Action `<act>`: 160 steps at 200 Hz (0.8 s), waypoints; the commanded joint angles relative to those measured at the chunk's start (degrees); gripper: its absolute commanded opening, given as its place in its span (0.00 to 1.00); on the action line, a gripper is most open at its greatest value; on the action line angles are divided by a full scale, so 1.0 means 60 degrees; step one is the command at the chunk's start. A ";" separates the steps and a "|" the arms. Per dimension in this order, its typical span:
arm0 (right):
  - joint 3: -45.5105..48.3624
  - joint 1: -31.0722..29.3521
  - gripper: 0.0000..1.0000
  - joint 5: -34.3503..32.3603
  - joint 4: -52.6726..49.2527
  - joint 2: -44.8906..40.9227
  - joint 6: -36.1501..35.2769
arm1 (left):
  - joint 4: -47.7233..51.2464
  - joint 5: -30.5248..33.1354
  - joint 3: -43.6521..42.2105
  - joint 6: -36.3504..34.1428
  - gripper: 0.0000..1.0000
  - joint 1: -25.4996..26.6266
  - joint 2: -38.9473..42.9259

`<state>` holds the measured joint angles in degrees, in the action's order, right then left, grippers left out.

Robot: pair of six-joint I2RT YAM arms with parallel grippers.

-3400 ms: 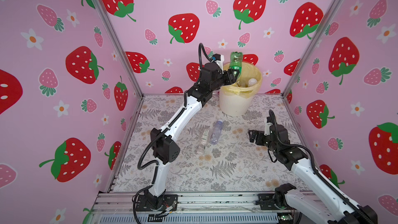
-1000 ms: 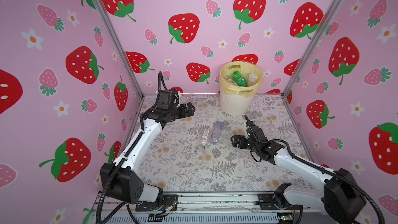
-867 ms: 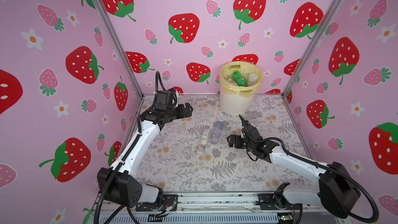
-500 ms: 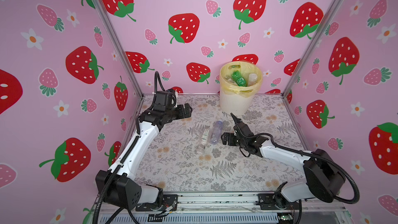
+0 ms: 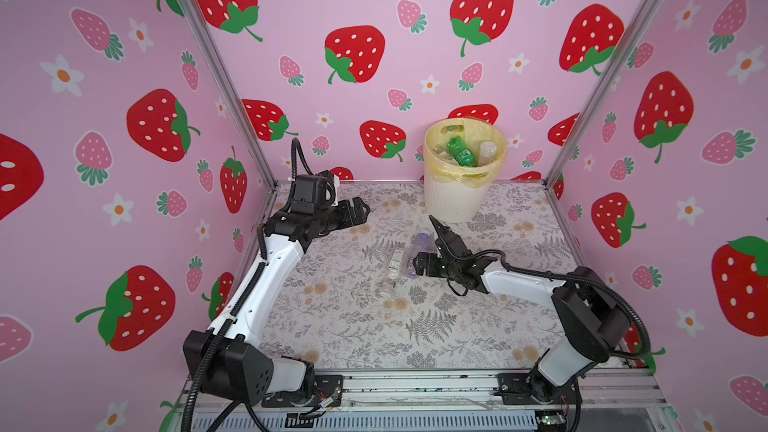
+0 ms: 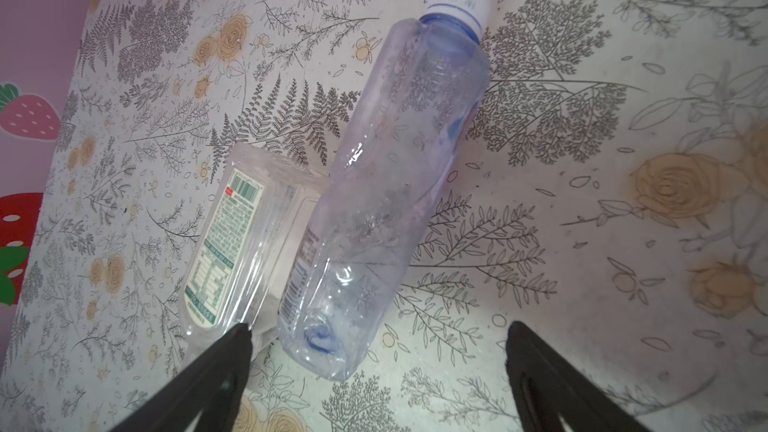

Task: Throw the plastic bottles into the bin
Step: 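Lower the right gripper onto the clear water bottle with a white cap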

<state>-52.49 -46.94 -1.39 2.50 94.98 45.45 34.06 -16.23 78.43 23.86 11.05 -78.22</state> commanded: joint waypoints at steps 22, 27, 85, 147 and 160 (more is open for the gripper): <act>-0.0261 -0.0087 0.95 0.0238 0.0407 0.0413 0.0520 | -0.0461 -0.0683 -0.0133 0.0435 0.99 -0.0472 0.0014; -0.0253 -0.0087 0.95 0.0268 0.0446 0.0467 0.0546 | -0.0490 -0.0738 -0.0138 0.0476 0.99 -0.0509 0.0000; -0.0610 -0.0074 0.93 0.0543 0.0580 0.1038 0.0484 | -0.0536 -0.1096 -0.0094 0.0580 0.99 -0.0698 -0.0195; -0.0823 -0.0033 0.89 0.0612 0.0792 0.1493 0.0515 | -0.0657 -0.1205 -0.0182 0.0726 0.99 -0.0845 -0.0246; -0.0868 -0.0021 0.88 0.0652 0.0811 0.1553 0.0524 | -0.0649 -0.1264 -0.0174 0.0753 0.99 -0.0845 -0.0308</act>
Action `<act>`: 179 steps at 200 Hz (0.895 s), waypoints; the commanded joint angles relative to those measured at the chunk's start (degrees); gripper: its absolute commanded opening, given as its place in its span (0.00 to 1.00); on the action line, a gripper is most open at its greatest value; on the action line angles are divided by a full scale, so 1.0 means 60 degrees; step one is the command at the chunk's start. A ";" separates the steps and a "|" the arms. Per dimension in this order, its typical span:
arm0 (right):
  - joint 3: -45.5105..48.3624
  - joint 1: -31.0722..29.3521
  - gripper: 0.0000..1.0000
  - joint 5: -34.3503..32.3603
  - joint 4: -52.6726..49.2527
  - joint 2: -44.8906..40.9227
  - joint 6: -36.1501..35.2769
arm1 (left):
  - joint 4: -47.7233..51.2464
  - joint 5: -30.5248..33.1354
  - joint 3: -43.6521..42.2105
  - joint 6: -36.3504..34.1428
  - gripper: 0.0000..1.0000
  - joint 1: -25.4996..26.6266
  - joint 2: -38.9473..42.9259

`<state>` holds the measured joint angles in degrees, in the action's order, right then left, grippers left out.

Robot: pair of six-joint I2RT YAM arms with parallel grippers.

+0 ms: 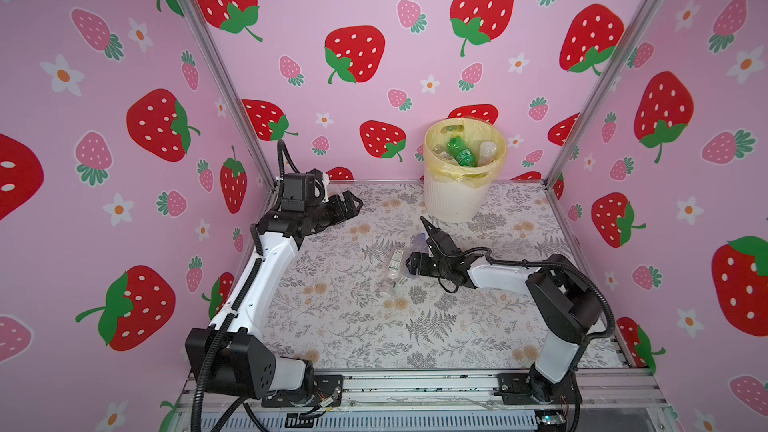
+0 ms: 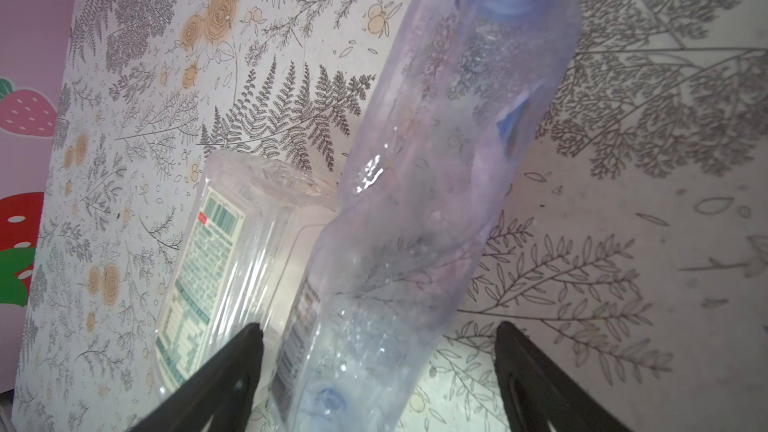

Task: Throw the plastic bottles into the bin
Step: 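Lower the right gripper onto the clear water bottle with a white cap, then close the right gripper on the water bottle and lift it upright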

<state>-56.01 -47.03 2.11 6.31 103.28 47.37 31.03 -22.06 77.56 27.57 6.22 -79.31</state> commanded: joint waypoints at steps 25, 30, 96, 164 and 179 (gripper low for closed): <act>-0.0358 0.0018 0.77 0.0199 0.0296 0.0284 0.0126 | -0.0132 -0.0348 -0.0007 0.0150 0.99 -0.0086 -0.0125; -0.0383 0.0017 0.77 0.0221 0.0293 0.0316 0.0123 | -0.0136 -0.0345 -0.0007 0.0151 0.99 -0.0098 -0.0113; -0.0273 0.0144 0.77 0.0423 0.0400 0.0485 0.0173 | -0.0185 -0.0338 -0.0065 0.0209 0.99 -0.0157 -0.0119; -0.0055 0.0208 0.63 0.0450 0.0470 0.0329 0.0088 | -0.0192 -0.0308 -0.0079 0.0246 0.99 -0.0157 -0.0197; -0.0055 0.0259 0.63 0.0529 0.0454 0.0350 0.0062 | -0.0191 -0.0297 -0.0079 0.0250 0.99 -0.0157 -0.0194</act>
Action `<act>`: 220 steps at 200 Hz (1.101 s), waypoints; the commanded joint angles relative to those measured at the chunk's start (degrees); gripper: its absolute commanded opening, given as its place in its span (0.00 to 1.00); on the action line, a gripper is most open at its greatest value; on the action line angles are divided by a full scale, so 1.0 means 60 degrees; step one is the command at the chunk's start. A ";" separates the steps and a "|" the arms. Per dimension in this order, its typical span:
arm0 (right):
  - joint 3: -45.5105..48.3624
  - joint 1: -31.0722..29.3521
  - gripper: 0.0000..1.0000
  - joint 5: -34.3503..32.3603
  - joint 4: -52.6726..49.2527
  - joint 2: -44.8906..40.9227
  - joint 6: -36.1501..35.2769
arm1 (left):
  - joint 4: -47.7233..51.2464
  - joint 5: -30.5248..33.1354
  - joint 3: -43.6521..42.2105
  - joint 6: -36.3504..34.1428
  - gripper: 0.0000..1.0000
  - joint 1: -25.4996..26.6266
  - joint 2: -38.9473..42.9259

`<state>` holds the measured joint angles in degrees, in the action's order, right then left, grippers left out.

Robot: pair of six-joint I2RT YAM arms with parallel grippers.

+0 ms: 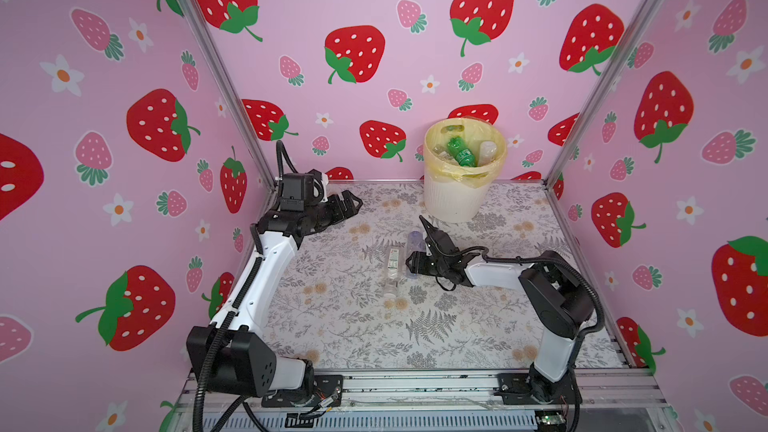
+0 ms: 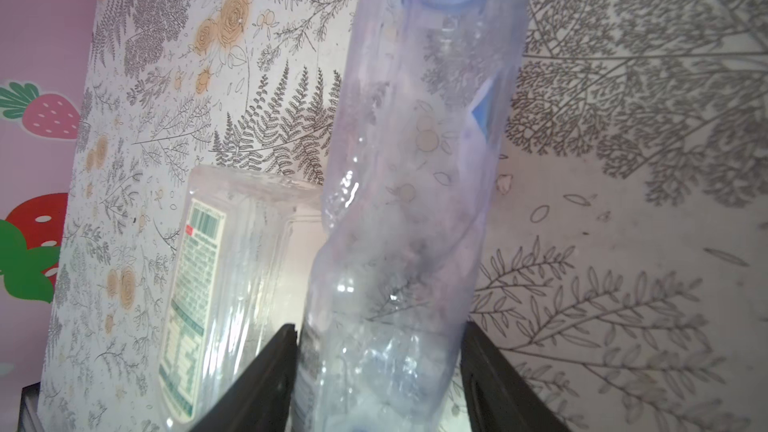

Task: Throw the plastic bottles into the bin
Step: 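Close the right gripper on the water bottle and lift it upright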

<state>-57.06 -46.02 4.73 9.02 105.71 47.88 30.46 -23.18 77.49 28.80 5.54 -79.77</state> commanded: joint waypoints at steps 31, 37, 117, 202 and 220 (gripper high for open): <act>0.0243 0.0092 0.58 0.0124 -0.0001 -0.0251 -0.0131 | -0.0105 -0.0076 -0.0095 0.0036 0.99 -0.0045 -0.0115; 0.0264 0.0084 0.57 0.0085 -0.0014 -0.0337 -0.0158 | -0.0096 -0.0061 -0.0098 0.0042 0.99 -0.0045 -0.0133; 0.0545 0.0074 0.52 -0.0203 -0.0307 -0.1378 -0.0449 | -0.0084 0.0007 -0.0113 0.0044 1.00 -0.0045 -0.0182; 0.0955 0.0074 0.52 -0.0691 -0.0483 -0.3164 -0.0866 | -0.0052 0.0101 -0.0113 0.0020 1.00 -0.0051 -0.0160; 0.0825 0.0070 0.55 -0.0708 -0.0840 -0.3051 -0.1125 | -0.0065 0.0027 -0.0098 0.0038 1.00 -0.0059 -0.0182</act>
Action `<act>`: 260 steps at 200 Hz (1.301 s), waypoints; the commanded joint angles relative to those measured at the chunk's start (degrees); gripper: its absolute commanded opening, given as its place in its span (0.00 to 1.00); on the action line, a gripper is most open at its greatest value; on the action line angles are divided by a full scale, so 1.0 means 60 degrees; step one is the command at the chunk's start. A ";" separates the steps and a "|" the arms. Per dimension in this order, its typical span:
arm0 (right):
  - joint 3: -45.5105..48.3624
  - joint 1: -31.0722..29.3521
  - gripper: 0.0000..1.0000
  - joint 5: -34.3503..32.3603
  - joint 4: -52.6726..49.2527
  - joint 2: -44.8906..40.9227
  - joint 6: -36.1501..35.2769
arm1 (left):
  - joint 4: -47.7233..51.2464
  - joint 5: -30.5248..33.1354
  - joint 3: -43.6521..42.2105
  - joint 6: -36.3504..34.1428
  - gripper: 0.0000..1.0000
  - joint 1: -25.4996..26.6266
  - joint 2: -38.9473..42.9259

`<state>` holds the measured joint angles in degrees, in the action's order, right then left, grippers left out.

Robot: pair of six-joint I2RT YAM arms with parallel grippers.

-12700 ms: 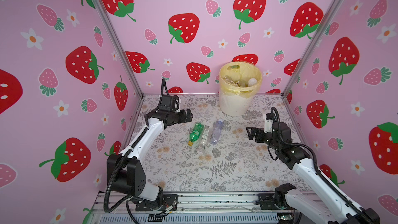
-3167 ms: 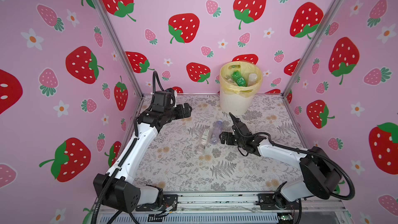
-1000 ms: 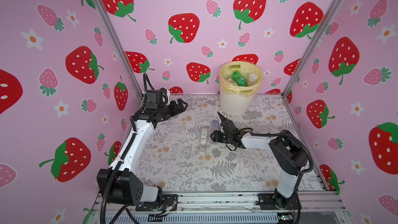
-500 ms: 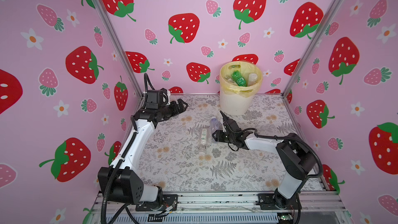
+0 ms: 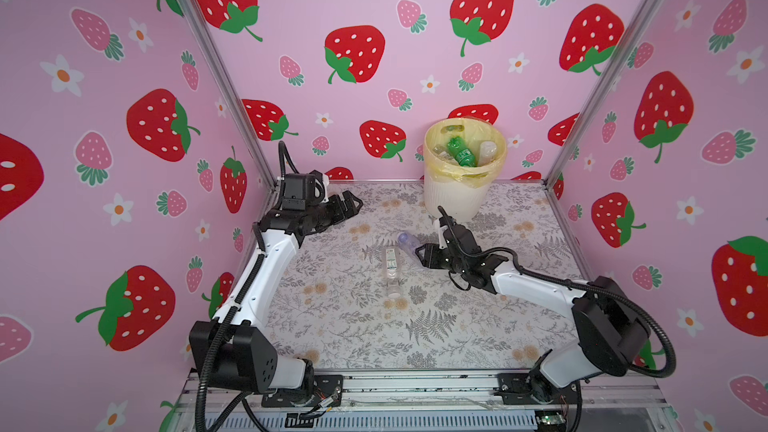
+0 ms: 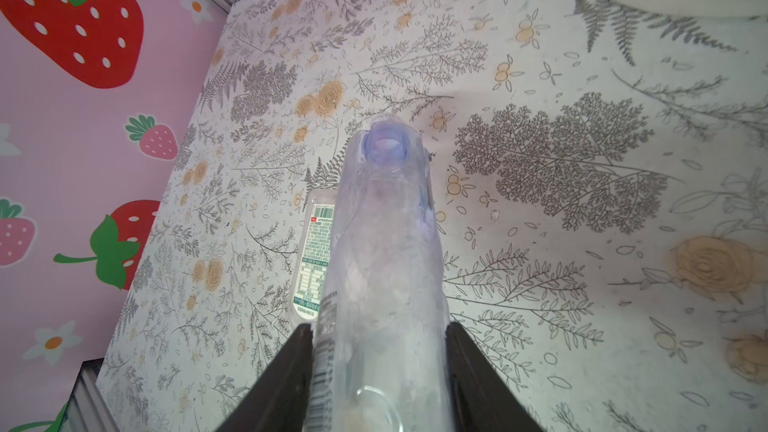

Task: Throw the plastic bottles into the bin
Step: 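Close the right gripper on the water bottle and lift it upright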

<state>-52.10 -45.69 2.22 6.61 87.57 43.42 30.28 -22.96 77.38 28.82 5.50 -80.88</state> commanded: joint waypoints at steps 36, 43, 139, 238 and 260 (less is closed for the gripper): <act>-0.0340 0.0014 0.68 -0.0383 -0.1195 0.0644 -0.0774 | -0.0055 -0.0033 -0.0095 0.0067 1.00 -0.0041 0.0005; -0.0366 0.0023 0.70 -0.0410 -0.1242 0.0756 -0.0846 | -0.0045 -0.0026 -0.0095 0.0065 1.00 -0.0046 0.0004; -0.0677 -0.0056 0.89 -0.0286 -0.1281 0.1824 -0.1693 | -0.0070 -0.0092 -0.0095 0.0119 1.00 -0.0105 -0.0157; -0.0702 -0.0047 0.62 -0.0560 -0.1119 0.2515 -0.1849 | -0.0054 -0.0129 -0.0106 0.0162 1.00 -0.0165 -0.0172; -0.0563 -0.0054 0.55 -0.0754 -0.1020 0.2211 -0.1773 | -0.0067 -0.0143 -0.0109 0.0161 1.00 -0.0171 -0.0195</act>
<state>-55.33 -45.76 -0.45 -0.47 102.45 32.86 30.24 -23.09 77.36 29.74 4.75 -81.82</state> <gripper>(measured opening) 0.555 0.995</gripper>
